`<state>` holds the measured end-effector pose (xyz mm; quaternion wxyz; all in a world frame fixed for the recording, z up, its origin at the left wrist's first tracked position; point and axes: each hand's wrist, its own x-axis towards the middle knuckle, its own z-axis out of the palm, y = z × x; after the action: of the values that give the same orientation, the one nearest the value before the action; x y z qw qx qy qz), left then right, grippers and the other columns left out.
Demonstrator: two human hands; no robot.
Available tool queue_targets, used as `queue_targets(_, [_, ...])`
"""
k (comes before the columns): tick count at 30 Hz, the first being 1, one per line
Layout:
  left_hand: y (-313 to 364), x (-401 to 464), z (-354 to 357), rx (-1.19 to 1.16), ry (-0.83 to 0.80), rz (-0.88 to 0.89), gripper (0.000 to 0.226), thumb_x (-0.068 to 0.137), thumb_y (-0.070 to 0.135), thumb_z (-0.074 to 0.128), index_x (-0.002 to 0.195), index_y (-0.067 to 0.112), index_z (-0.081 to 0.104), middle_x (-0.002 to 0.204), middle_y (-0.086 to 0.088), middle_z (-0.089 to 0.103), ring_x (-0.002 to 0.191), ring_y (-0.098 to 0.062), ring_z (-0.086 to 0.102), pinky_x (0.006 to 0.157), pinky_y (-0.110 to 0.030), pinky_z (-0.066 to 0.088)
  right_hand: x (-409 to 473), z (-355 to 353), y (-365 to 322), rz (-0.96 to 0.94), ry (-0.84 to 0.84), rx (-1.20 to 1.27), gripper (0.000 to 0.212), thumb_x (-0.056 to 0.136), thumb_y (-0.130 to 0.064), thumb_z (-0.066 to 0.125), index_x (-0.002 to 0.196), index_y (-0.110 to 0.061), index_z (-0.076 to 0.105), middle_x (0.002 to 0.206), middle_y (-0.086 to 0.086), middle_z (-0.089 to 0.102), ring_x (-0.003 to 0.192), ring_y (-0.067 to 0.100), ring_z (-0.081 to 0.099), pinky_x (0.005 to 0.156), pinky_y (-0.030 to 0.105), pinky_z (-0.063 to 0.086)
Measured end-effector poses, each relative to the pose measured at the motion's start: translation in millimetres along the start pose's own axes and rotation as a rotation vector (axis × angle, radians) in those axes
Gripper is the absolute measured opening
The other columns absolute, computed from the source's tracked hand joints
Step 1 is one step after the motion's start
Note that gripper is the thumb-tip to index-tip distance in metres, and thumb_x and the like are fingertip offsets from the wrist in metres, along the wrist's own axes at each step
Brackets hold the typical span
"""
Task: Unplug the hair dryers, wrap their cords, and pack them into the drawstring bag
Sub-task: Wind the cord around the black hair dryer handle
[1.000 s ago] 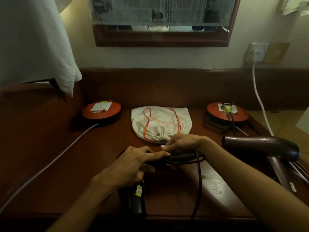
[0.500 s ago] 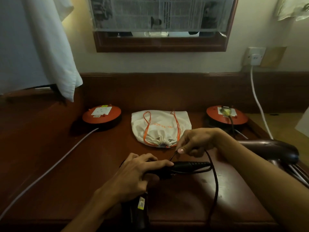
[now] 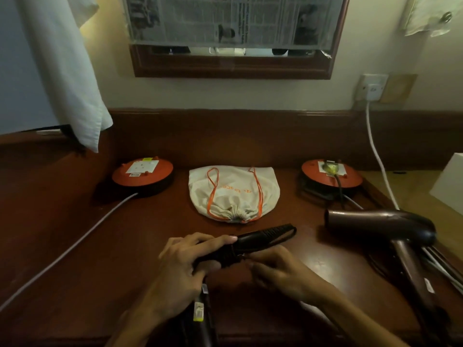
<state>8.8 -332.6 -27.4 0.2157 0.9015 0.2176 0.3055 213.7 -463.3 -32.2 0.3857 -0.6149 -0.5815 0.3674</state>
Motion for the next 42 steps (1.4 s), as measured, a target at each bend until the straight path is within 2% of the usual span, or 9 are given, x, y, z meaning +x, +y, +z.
queue_targets(4, [-4,7,5,-0.021,-0.010,-0.039,0.067,0.082,0.021,0.073,0.131,0.062,0.053,0.115,0.025,0.066,0.110,0.000,0.061,0.089,-0.047,0.051,-8,16,-9,-0.043,0.077,-0.284,0.044,0.096,0.003,0.048,0.129,-0.023,0.062,0.097,-0.025,0.067,0.077,-0.016,0.056,0.073,0.012,0.042])
queue_targets(7, [-1,15,7,0.058,0.016,-0.067,0.068,0.083,0.021,0.074,0.131,0.062,0.052,0.107,0.020,0.068,0.100,-0.001,0.062,0.084,-0.042,0.051,-9,22,-10,0.018,0.104,-0.342,0.021,0.101,-0.009,0.046,0.107,-0.017,0.063,0.081,-0.004,0.066,0.063,0.005,0.055,0.065,0.037,0.046])
queue_targets(11, [2,22,12,0.143,0.029,-0.108,0.065,0.084,0.023,0.077,0.132,0.060,0.052,0.096,0.017,0.066,0.090,-0.005,0.061,0.081,-0.038,0.051,-16,31,-21,0.133,0.107,-0.447,0.014,0.104,-0.017,0.040,0.106,-0.017,0.054,0.090,0.002,0.063,0.076,0.024,0.061,0.071,0.046,0.050])
queue_targets(16, [6,28,18,0.243,-0.027,-0.133,0.059,0.090,0.031,0.071,0.137,0.058,0.048,0.100,0.017,0.061,0.100,-0.007,0.057,0.094,-0.037,0.041,-19,30,-40,0.194,0.107,-0.657,0.007,0.104,-0.018,0.043,0.097,-0.018,0.047,0.100,0.004,0.059,0.089,0.029,0.060,0.076,0.042,0.049])
queue_targets(19, [5,28,17,0.257,-0.090,-0.109,0.060,0.094,0.033,0.067,0.141,0.060,0.041,0.112,0.018,0.060,0.109,-0.005,0.053,0.099,-0.035,0.032,-18,5,-58,0.053,0.163,-0.836,0.016,0.106,-0.025,0.042,0.111,-0.018,0.055,0.110,0.000,0.056,0.092,0.023,0.060,0.083,0.042,0.052])
queue_targets(24, [12,21,14,0.195,-0.189,-0.025,0.060,0.096,0.033,0.063,0.139,0.064,0.036,0.121,0.023,0.057,0.111,-0.002,0.047,0.097,-0.033,0.029,8,-34,-68,-0.191,0.092,-1.040,0.014,0.099,-0.021,0.058,0.112,-0.022,0.062,0.105,-0.010,0.043,0.081,0.010,0.049,0.067,0.026,0.049])
queue_targets(29, [4,16,11,0.103,-0.139,-0.026,0.074,0.091,0.036,0.068,0.149,0.053,0.026,0.101,0.031,0.050,0.094,0.008,0.042,0.093,-0.026,0.029,46,-55,-53,-0.267,0.057,-0.858,0.011,0.098,-0.020,0.061,0.098,-0.019,0.072,0.096,-0.003,0.053,0.078,0.011,0.050,0.065,0.028,0.044])
queue_targets(34, [3,14,9,0.100,-0.155,0.041,0.100,0.090,0.036,0.071,0.138,0.076,-0.007,0.102,0.030,0.051,0.095,0.022,0.039,0.094,-0.014,0.024,75,-63,-48,-0.100,-0.123,-0.726,0.018,0.095,-0.032,0.066,0.084,-0.020,0.073,0.071,-0.004,0.063,0.062,0.011,0.055,0.055,0.023,0.039])
queue_targets(42, [13,23,8,0.258,-0.360,0.102,0.068,0.101,0.042,0.052,0.139,0.077,0.007,0.123,0.015,0.044,0.098,0.000,0.031,0.093,-0.027,0.026,91,-74,-39,0.021,-0.250,-0.597,0.031,0.092,-0.039,0.068,0.068,-0.021,0.064,0.061,-0.009,0.058,0.055,0.003,0.051,0.055,0.019,0.038])
